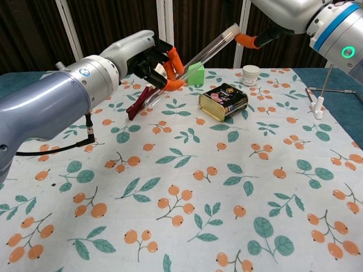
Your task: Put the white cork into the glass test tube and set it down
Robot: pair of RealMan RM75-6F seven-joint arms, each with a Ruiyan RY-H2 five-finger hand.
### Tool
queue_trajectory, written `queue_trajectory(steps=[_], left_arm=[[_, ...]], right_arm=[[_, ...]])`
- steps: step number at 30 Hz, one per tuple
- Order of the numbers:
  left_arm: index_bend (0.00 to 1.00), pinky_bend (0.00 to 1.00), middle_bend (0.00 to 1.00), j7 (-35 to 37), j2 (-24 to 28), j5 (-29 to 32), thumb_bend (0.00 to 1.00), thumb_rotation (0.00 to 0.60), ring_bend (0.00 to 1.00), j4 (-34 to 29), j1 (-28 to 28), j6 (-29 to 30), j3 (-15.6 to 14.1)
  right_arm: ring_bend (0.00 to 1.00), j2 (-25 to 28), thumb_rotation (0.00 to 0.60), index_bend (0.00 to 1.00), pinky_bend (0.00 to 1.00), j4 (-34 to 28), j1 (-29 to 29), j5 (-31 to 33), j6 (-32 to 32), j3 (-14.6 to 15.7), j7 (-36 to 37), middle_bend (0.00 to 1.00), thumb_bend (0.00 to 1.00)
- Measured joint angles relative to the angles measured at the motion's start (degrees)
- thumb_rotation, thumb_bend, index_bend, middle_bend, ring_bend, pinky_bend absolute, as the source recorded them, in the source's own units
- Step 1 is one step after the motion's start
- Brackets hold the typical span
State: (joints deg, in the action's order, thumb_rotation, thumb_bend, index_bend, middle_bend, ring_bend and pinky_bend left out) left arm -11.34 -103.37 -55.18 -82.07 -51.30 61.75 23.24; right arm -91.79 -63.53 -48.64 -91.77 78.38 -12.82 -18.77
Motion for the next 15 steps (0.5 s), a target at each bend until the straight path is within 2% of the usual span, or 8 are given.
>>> queue_trajectory(steps=[7,10,13,15], left_arm=[[0.62,0.08,0.67,-0.1,-0.1,-0.1,0.58,0.6,0.21,-0.1,-0.1,0.2,0.1],[0.62,0.08,0.67,-0.1,-0.1,-0.2,0.58,0.6,0.21,-0.1,-0.2,0.2,0.1],[0.62,0.08,0.67,-0.1,-0.1,-0.3,0.58,0.6,0.21,-0.1,-0.1,0.3,0.1],[0.62,0.08,0.67,0.0,-0.2,-0.3,0.58,0.6,0.21,-0.1,-0.1,0.4,0.1]], right_arm=[[0.0,0.1,0.6,0.65,0.0,-0.4,0.1,-0.2,0.0,0.2,-0.1,0.23,0.43],[0.0,0.3,0.6,0.51,0.0,-0.4,0.2,-0.1,-0.3,0.2,-0.7,0.21,0.43],[0.0,0.7,0.6,0.25,0.0,-0.8,0.4,0.0,-0.7,0.4,-1.5,0.14,0.43],[0.0,0.8,0.6,0.12,0.0,-1.0,0.5,0.1,-0.9,0.5,-1.8,0.12,0.43]])
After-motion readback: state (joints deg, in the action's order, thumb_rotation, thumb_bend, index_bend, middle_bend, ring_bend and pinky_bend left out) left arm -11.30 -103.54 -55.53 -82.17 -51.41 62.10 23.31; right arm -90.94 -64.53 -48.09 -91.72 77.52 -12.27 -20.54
